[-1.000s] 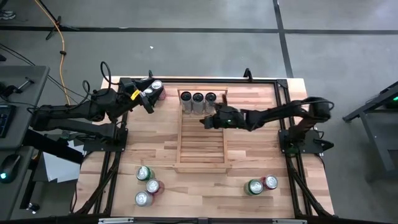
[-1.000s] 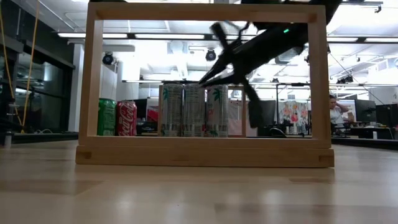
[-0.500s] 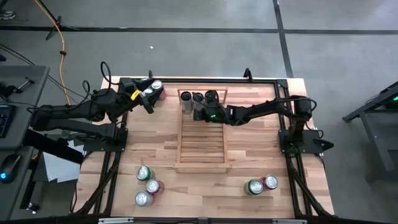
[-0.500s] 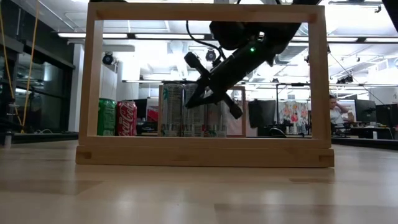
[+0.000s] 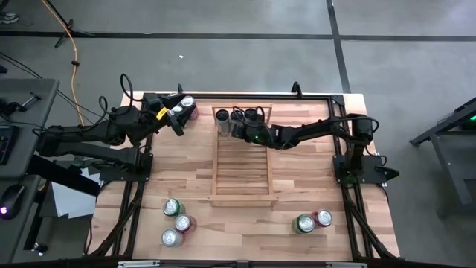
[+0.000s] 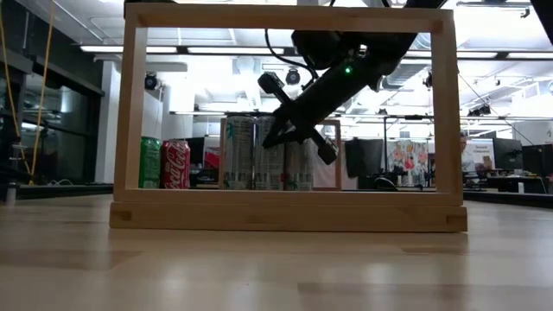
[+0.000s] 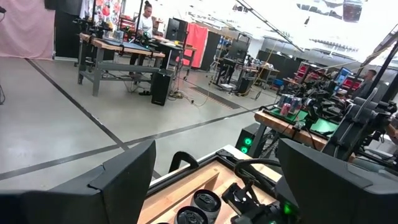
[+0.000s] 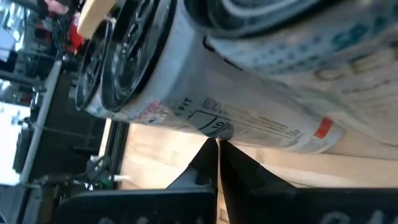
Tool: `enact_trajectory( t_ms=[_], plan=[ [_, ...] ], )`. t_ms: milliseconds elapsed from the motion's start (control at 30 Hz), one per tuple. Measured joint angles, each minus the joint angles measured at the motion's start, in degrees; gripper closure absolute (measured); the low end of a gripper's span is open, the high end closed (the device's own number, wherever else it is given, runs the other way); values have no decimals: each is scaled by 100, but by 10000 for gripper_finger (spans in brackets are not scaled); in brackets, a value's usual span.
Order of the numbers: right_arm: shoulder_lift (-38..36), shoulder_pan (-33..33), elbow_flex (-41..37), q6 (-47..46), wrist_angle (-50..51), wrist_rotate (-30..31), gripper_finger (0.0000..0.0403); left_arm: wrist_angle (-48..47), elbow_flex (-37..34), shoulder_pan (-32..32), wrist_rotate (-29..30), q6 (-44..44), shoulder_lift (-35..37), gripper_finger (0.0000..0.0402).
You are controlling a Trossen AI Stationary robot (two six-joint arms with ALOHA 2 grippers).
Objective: Place canned beverage on shelf
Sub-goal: Adjust the white and pink can on the shelf, then put the top left green can on the shelf
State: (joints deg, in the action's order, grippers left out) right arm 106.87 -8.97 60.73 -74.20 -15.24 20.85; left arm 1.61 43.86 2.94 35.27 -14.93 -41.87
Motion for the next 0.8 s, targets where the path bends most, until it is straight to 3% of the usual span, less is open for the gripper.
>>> enact_trajectory(
  t_ms=[200, 333, 500, 667, 800],
  plan=[
    [0, 1, 0, -45, -167, 1, 403, 0, 0, 0, 17, 1, 0, 73],
    [-42, 68, 0, 348, -254, -710, 403, 0, 0, 2, 17, 3, -1, 73],
    [-332, 293, -11, 1796, -104, -1863, 403, -4, 0, 2, -54, 0, 10, 73],
    [-1219, 509, -11, 3530, 743, -3057, 403, -1, 0, 2, -359, -1, 41, 73],
    [-2260, 751, -11, 4549, 1951, -2833, 403, 7, 2, 2, -728, -1, 64, 73]
  ],
)
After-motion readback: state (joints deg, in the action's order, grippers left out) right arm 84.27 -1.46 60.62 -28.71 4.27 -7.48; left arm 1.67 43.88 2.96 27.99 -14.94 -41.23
